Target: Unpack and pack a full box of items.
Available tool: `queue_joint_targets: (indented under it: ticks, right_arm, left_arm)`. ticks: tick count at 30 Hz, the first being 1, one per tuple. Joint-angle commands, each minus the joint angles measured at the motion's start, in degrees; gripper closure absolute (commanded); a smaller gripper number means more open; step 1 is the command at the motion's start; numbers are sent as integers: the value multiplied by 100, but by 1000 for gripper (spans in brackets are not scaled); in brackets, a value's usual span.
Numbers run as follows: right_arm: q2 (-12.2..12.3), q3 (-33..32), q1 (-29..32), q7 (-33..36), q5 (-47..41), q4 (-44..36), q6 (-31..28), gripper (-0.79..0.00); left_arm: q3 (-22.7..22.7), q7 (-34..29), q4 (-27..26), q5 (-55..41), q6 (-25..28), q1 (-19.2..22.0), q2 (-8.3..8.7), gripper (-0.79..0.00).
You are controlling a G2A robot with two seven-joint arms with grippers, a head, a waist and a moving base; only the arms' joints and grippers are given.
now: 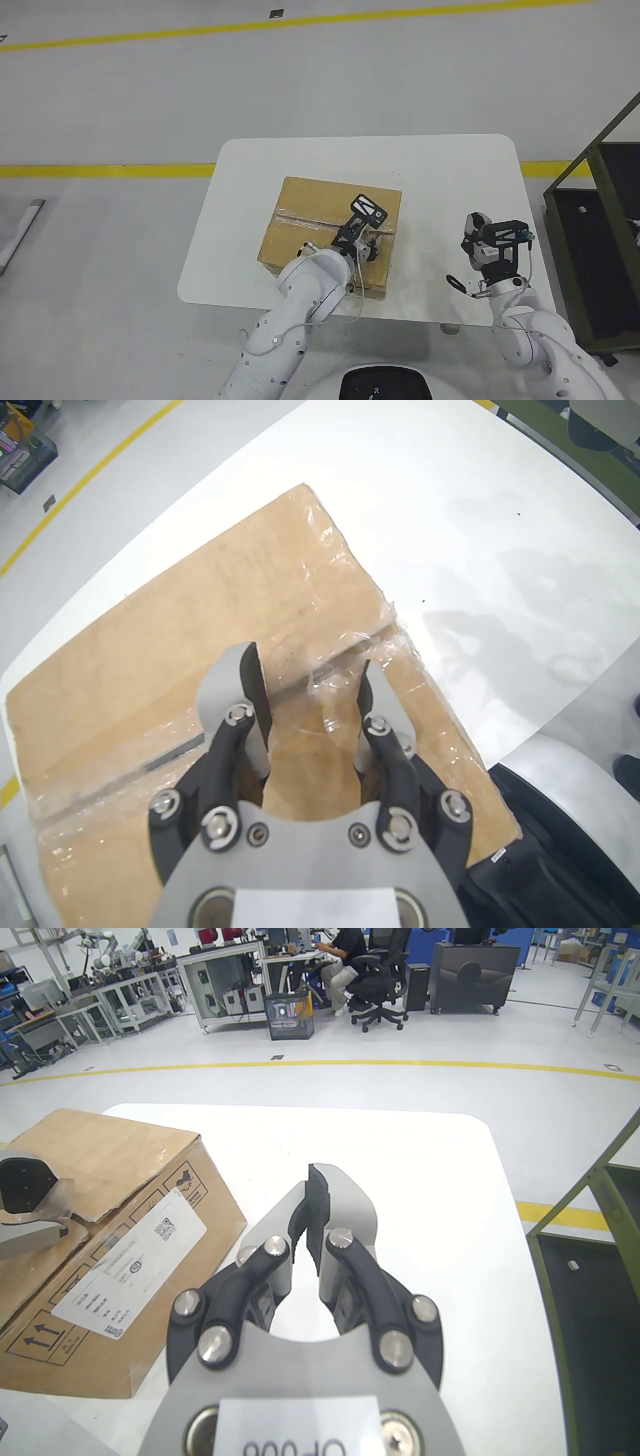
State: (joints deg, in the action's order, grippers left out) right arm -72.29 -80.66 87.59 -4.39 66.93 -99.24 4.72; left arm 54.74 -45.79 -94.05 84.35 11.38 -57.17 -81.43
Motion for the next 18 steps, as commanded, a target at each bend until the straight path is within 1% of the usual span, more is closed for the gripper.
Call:
queue_joint_targets:
  ticks: [1,2,5,12,16,18]
  right_arm:
    - [0,0,0,0,0,0,0,0]
    - [0,0,0,0,0,0,0,0]
    - [0,0,0,0,0,0,0,0]
    - [0,0,0,0,0,0,0,0]
    - [0,0,0,0,0,0,0,0]
    - [-2,12,-7,-9,-16,-56,-101,0]
  left_arm:
    - [9,7,-48,49,-43,-24,0,-172]
    - [20,11,-79,77,-60,-39,2,-108]
    - [88,31,-164,137,-163,-107,10,0]
    - [297,223,-415,288,-313,-329,46,0]
    - [400,386,-653,371,-385,-454,64,0]
    - [450,443,-784,506,-391,-497,78,0]
